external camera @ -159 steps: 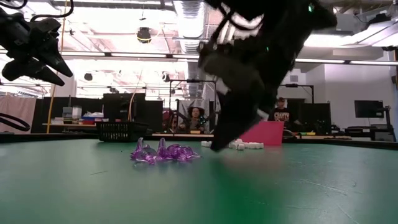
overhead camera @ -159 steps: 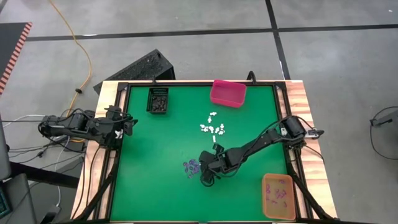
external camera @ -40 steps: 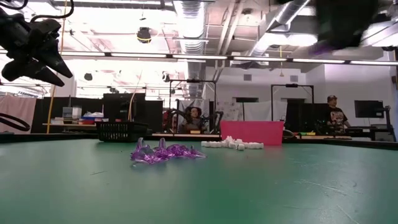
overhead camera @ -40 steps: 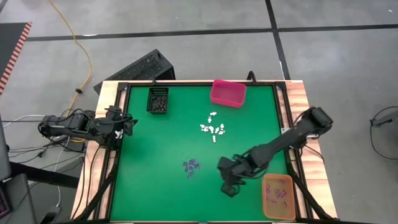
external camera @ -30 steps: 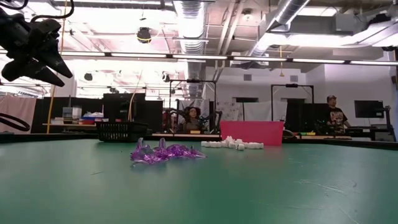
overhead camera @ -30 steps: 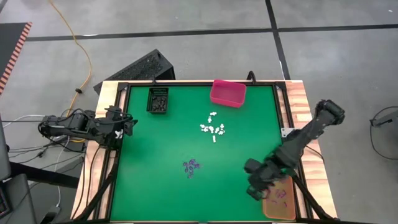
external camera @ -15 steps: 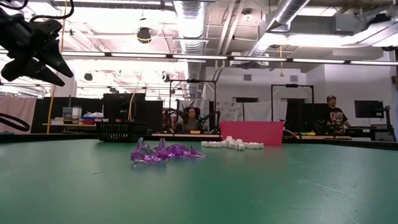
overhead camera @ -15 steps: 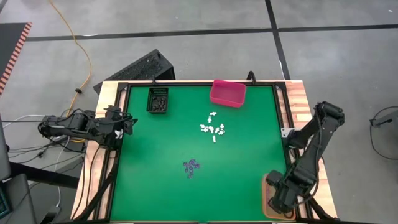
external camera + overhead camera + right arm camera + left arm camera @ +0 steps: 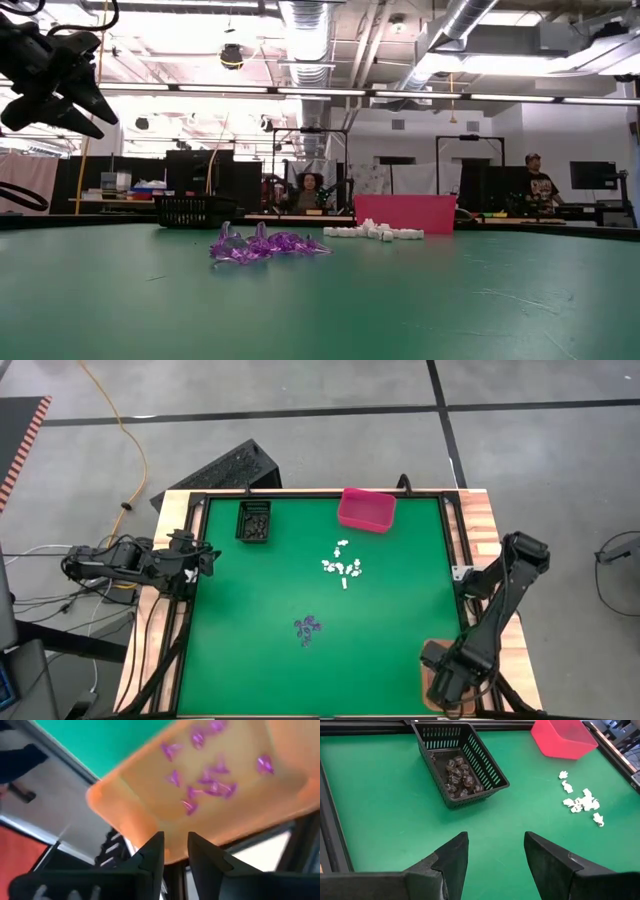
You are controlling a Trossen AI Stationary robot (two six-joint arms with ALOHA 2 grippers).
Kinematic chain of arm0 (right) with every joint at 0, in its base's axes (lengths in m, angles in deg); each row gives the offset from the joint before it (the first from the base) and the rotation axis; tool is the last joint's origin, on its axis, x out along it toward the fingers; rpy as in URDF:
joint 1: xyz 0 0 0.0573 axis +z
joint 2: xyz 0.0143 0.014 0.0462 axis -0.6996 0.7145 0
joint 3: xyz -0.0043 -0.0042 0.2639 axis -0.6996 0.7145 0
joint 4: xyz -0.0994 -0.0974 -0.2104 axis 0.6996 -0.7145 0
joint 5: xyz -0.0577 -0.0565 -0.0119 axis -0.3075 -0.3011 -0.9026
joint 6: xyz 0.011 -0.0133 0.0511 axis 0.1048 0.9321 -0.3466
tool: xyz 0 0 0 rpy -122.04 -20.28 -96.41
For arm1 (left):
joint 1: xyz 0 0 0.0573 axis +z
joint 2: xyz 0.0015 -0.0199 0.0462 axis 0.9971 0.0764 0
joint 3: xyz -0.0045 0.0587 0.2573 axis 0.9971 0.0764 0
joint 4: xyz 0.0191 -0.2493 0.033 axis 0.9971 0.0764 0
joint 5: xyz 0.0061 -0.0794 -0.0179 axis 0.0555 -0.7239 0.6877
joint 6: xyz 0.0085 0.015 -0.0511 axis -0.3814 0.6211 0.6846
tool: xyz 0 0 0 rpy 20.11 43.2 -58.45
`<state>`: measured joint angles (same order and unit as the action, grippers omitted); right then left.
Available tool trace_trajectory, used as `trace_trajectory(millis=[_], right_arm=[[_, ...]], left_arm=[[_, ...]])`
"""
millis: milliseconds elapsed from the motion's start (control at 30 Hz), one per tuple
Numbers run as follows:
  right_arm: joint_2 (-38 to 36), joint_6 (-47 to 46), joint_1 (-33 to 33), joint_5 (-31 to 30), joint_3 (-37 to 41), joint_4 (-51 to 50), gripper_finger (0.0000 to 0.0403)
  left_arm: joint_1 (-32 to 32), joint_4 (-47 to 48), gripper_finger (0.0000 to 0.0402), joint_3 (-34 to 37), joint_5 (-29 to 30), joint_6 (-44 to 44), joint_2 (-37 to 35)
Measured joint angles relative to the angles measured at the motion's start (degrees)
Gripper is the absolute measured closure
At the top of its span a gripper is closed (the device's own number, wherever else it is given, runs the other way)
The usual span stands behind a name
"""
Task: Sort Halloween decoration
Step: Put the pink witch hat toy into the orange bin
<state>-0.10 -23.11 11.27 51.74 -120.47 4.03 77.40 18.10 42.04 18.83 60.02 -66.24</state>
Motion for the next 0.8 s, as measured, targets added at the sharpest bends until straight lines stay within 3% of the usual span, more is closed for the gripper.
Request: trace_trajectory(millis=[233, 567, 800], right_arm=[[-0.6, 10.8, -5.2, -2.0, 0.0, 2.3, 0.0275], [-0.7, 30.3, -17.1, -3.9, 0.0, 14.3, 0.0275], [0.6, 47.9, -23.2, -25.4, 0.0, 27.4, 0.0275]], left_arm=[[0.0, 0.0, 0.0219, 0.0, -1.8, 0.1, 0.0], [0.0, -1.9, 0.0219, 0.0, -3.2, -2.9, 0.0], [0.0, -6.9, 0.0219, 0.0, -3.5, -8.8, 0.0]])
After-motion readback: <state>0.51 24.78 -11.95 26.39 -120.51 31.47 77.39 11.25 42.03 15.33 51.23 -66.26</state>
